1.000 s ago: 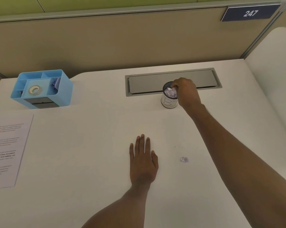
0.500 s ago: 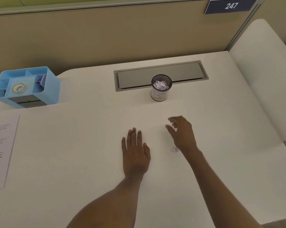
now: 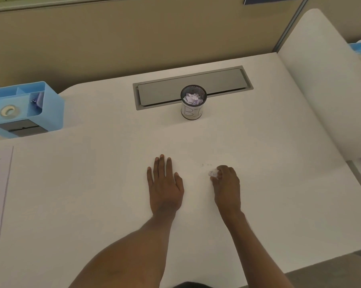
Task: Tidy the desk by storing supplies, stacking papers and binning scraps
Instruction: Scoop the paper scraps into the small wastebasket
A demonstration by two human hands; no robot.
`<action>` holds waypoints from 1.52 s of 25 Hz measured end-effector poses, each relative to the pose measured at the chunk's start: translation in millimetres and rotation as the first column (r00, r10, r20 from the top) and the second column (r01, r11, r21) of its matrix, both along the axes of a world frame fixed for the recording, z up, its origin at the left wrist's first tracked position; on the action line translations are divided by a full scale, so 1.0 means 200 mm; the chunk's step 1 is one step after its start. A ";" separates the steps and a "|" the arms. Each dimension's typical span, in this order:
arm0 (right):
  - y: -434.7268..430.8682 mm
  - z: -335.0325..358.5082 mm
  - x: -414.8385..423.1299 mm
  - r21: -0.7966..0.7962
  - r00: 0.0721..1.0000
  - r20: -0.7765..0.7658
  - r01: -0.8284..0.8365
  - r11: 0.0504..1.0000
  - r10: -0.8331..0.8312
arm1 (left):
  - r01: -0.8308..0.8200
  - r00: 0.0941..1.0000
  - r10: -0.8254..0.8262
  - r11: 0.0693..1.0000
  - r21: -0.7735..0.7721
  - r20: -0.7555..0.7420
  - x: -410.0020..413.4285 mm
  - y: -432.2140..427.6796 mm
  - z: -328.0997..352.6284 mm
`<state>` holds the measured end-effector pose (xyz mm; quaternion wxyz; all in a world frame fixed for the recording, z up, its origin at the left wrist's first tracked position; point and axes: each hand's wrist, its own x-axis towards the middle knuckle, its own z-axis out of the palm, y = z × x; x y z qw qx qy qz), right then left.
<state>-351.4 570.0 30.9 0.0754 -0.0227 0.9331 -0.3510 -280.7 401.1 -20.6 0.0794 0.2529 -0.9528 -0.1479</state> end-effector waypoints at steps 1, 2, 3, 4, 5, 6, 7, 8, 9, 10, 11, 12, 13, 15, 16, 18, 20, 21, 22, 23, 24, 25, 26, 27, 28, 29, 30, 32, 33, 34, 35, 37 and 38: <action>-0.03 0.01 -0.02 -0.014 1.000 -0.010 -0.010 1.000 0.010 | -0.002 1.000 0.002 1.000 0.000 -0.003 0.00 0.00 0.00; -0.05 0.01 -0.05 -0.040 0.999 -0.018 -0.028 0.999 0.027 | -0.002 1.000 0.001 1.000 -0.001 -0.003 0.00 0.00 0.00; -0.06 0.01 -0.07 -0.074 0.999 -0.023 -0.045 0.996 0.043 | -0.001 1.000 0.001 1.000 -0.001 -0.001 0.00 0.00 0.01; -0.06 0.01 -0.09 -0.110 0.998 -0.023 -0.052 0.992 0.050 | -0.001 1.000 0.001 1.000 -0.001 0.001 0.00 0.00 0.01; -0.06 0.01 -0.09 -0.134 0.999 -0.016 -0.044 0.990 0.042 | -0.002 1.000 0.002 1.000 0.000 0.003 0.00 0.00 0.01; -0.05 0.00 -0.09 -0.141 1.000 -0.006 -0.023 0.990 0.022 | -0.003 1.000 0.003 1.000 0.002 0.004 0.00 0.00 0.01; -0.04 -0.01 -0.08 -0.128 1.000 0.001 -0.004 0.992 0.004 | -0.004 1.000 0.004 1.000 0.002 0.007 0.00 0.00 0.01; -0.04 -0.01 -0.07 -0.112 1.000 -0.005 0.000 0.994 -0.001 | -0.003 1.000 0.003 1.000 0.001 0.011 0.00 0.00 0.01; -0.04 -0.02 -0.07 -0.096 1.000 -0.017 -0.021 0.995 0.019 | -0.002 1.000 0.002 1.000 0.001 0.013 0.00 0.00 0.01; -0.05 -0.03 -0.06 -0.097 0.998 -0.029 -0.057 0.994 0.054 | -0.003 1.000 0.003 1.000 0.002 0.015 0.00 0.01 0.01; -0.06 -0.02 -0.06 -0.113 0.996 -0.035 -0.088 0.990 0.085 | -0.005 1.000 0.005 1.000 0.003 0.016 0.00 0.01 0.01; -0.07 -0.02 -0.07 -0.141 0.995 -0.029 -0.102 0.985 0.098 | -0.006 1.000 0.006 1.000 0.003 0.015 0.00 0.00 0.01; -0.08 -0.01 -0.08 -0.159 0.995 -0.026 -0.097 0.983 0.094 | -0.006 1.000 0.006 1.000 0.002 0.012 0.00 0.00 0.01; -0.07 -0.01 -0.09 -0.134 0.996 -0.029 -0.084 0.987 0.081 | -0.003 1.000 0.003 1.000 -0.005 0.008 0.00 0.00 0.01; -0.07 -0.01 -0.09 -0.102 0.995 -0.019 -0.104 0.989 0.103 | -0.003 1.000 0.003 1.000 -0.007 0.009 0.00 0.00 0.00; -0.07 -0.02 -0.07 -0.028 0.977 0.025 -0.209 0.977 0.210 | -0.005 1.000 0.005 1.000 -0.008 0.009 0.00 0.00 0.00; -0.10 -0.04 -0.04 0.087 0.944 0.015 -0.330 0.940 0.330 | -0.002 1.000 0.002 1.000 -0.008 0.008 0.00 0.00 0.00; -0.10 -0.04 -0.02 0.131 0.930 0.006 -0.364 0.922 0.367 | 0.000 1.000 0.000 1.000 -0.008 0.009 0.00 0.00 0.00; -0.11 -0.04 0.00 0.157 0.921 -0.001 -0.384 0.910 0.389 | 0.003 1.000 -0.003 1.000 -0.011 0.010 0.00 0.00 0.00; -0.10 -0.04 0.01 0.163 0.916 -0.015 -0.393 0.905 0.401 | 0.003 1.000 -0.003 1.000 -0.013 0.009 0.00 0.00 0.00; -0.09 -0.03 0.02 0.153 0.913 -0.022 -0.400 0.904 0.408 | 0.002 1.000 -0.002 1.000 -0.012 0.007 0.00 0.00 0.00; -0.07 -0.03 0.03 0.139 0.910 -0.027 -0.406 0.903 0.413 | 0.001 1.000 -0.001 1.000 -0.010 0.004 0.01 0.00 0.00; -0.05 -0.01 0.03 0.144 0.905 -0.040 -0.415 0.899 0.424 | 0.001 1.000 -0.001 1.000 -0.008 0.003 0.00 0.00 0.00; -0.04 -0.01 0.03 0.164 0.896 -0.060 -0.425 0.890 0.439 | 0.002 1.000 -0.002 1.000 -0.008 0.002 0.00 0.00 0.00; -0.03 -0.01 0.01 0.173 0.892 -0.071 -0.430 0.886 0.447 | 0.001 1.000 -0.001 1.000 -0.007 0.000 0.00 0.00 0.00; -0.04 -0.01 -0.01 0.167 0.894 -0.071 -0.426 0.889 0.442 | 0.000 1.000 0.000 1.000 -0.005 -0.004 0.00 0.00 0.00; -0.05 0.00 -0.03 0.174 0.898 -0.059 -0.421 0.890 0.437 | -0.001 1.000 0.001 1.000 -0.003 -0.007 0.00 0.00 0.00; -0.09 0.00 -0.07 0.292 0.900 -0.041 -0.405 0.866 0.435 | 0.000 1.000 0.000 1.000 0.000 -0.008 0.00 0.00 0.00; -0.10 0.00 -0.09 0.359 0.896 -0.048 -0.397 0.845 0.442 | 0.000 1.000 0.000 1.000 0.000 -0.008 0.00 0.00 0.00; -0.11 0.01 -0.10 0.398 0.892 -0.056 -0.392 0.829 0.449 | 0.000 1.000 0.000 1.000 0.001 -0.008 0.00 0.00 -0.01; -0.12 0.01 -0.10 0.417 0.882 -0.071 -0.398 0.817 0.465 | -0.001 1.000 0.001 1.000 0.002 -0.009 0.00 0.00 -0.01; -0.13 0.00 -0.12 0.419 0.868 -0.077 -0.418 0.806 0.490 | -0.001 1.000 0.001 1.000 0.009 -0.013 0.00 0.00 -0.01; -0.13 0.00 -0.15 0.398 0.872 -0.080 -0.416 0.818 0.482 | -0.002 1.000 0.002 1.000 0.012 -0.014 0.00 0.00 -0.01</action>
